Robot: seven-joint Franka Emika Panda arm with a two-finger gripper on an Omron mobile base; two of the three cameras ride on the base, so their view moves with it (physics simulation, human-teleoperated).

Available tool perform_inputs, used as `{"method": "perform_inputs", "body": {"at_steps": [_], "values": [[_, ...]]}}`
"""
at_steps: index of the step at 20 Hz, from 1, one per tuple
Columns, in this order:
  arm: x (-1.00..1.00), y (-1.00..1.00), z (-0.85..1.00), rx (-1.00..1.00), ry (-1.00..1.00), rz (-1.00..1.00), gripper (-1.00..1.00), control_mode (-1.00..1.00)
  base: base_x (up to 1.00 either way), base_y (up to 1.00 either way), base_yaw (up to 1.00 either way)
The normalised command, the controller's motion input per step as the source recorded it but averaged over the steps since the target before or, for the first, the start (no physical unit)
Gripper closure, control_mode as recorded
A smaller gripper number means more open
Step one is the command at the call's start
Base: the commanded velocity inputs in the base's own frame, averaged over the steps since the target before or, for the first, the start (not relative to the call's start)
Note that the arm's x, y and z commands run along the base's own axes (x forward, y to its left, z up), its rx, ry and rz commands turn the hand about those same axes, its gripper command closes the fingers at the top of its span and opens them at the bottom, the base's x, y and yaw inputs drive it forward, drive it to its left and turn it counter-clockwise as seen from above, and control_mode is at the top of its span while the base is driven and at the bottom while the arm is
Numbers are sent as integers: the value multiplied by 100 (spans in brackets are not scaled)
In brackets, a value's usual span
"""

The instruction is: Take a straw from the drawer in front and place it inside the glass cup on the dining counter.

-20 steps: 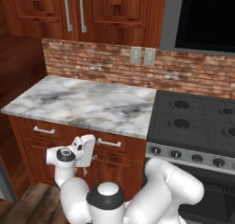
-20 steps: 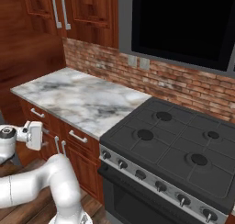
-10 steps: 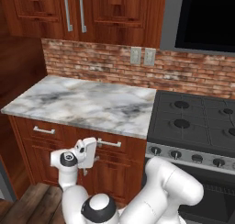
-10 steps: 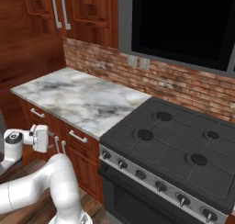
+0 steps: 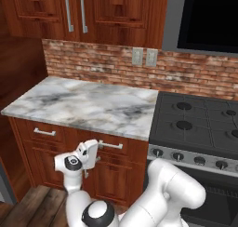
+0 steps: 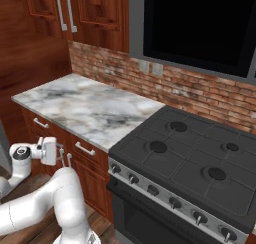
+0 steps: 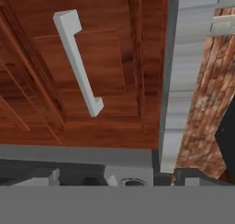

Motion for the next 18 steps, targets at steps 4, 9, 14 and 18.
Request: {"method": "perform_inputs", "body": {"at_steps": [4,9,14,18], "values": [[26,-7,-29,0,-2,12,-100,-100,0,0,0],[34,-3,-19,0,0,10,-100,-100,0,0,0],[42,0,-13,0,0,8,-100,-100,0,0,0],[38,0,-12,-1,0,4,-100,-100,0,0,0]]}}
